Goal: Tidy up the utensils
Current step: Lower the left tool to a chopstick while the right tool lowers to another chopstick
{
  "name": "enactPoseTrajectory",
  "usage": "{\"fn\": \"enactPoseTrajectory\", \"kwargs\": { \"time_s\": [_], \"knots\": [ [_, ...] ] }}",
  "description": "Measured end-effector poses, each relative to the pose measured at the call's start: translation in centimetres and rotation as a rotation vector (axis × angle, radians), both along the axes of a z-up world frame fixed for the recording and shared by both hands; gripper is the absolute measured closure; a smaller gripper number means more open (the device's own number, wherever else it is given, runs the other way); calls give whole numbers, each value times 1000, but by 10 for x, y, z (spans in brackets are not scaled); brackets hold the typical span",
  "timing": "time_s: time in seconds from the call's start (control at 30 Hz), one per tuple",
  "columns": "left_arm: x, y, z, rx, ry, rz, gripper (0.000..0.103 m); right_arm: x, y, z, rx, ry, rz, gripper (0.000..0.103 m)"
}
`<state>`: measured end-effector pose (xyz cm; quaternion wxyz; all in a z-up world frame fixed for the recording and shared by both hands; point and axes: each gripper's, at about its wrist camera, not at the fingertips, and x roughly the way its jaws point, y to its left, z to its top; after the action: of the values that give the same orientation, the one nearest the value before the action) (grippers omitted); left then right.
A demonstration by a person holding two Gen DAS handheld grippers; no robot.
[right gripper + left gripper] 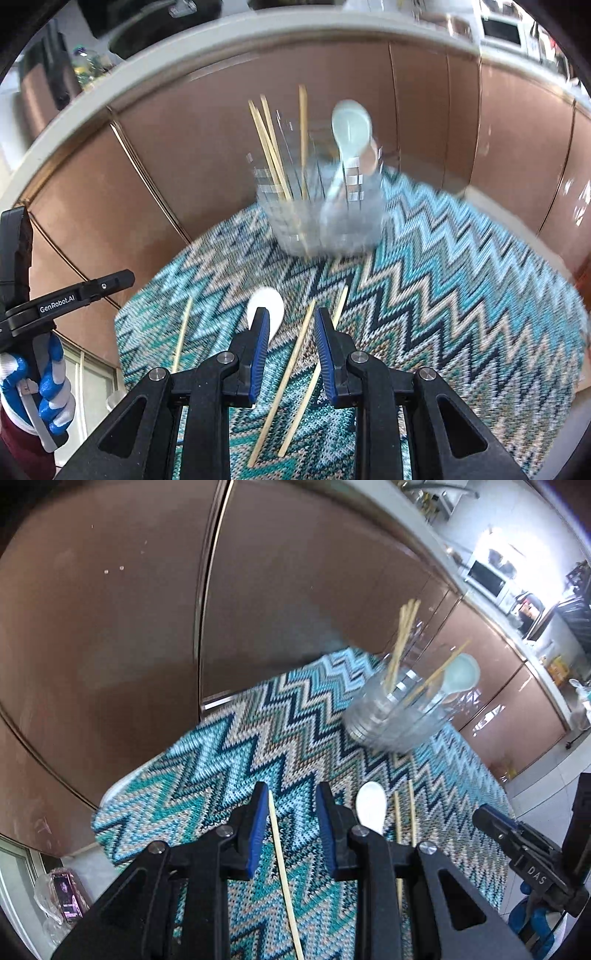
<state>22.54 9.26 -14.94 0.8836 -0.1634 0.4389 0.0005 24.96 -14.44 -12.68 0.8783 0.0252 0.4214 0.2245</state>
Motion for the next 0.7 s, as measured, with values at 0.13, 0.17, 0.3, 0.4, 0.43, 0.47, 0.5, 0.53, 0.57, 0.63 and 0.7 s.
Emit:
{"fn": "enactPoseTrajectory", "kwargs": {
  "time_s": [0.13, 0.17, 0.3, 0.4, 0.43, 0.47, 0.5, 0.53, 0.57, 0.63, 0.7],
  "knots": [
    [18, 4, -27, -17, 79, 8, 78, 25, 6, -26, 1, 97, 23, 79],
    [21, 6, -32, -20, 93, 10, 78, 31, 9, -32, -2, 118, 29, 79],
    [31, 11, -44, -37, 135, 15, 78, 52, 21, -53, -43, 209, 53, 79],
    [36, 13, -50, -39, 159, 16, 78, 66, 29, -63, -74, 250, 47, 79],
    [38, 13, -52, -43, 172, 14, 78, 69, 31, -66, -82, 262, 47, 79],
    [40, 14, -54, -48, 183, 13, 78, 73, 33, -69, -92, 272, 46, 79],
    [42, 14, -56, -51, 194, 10, 78, 76, 34, -71, -102, 280, 44, 79],
    [44, 14, -58, -49, 206, 7, 78, 79, 36, -72, -109, 287, 43, 79],
    [46, 14, -60, -48, 215, 6, 78, 82, 38, -74, -116, 294, 43, 79],
    [50, 13, -63, -48, 233, 2, 78, 86, 43, -77, -132, 303, 48, 79],
    [53, 12, -66, -42, 249, -3, 78, 87, 48, -80, -154, 308, 54, 85]
  ]
}}
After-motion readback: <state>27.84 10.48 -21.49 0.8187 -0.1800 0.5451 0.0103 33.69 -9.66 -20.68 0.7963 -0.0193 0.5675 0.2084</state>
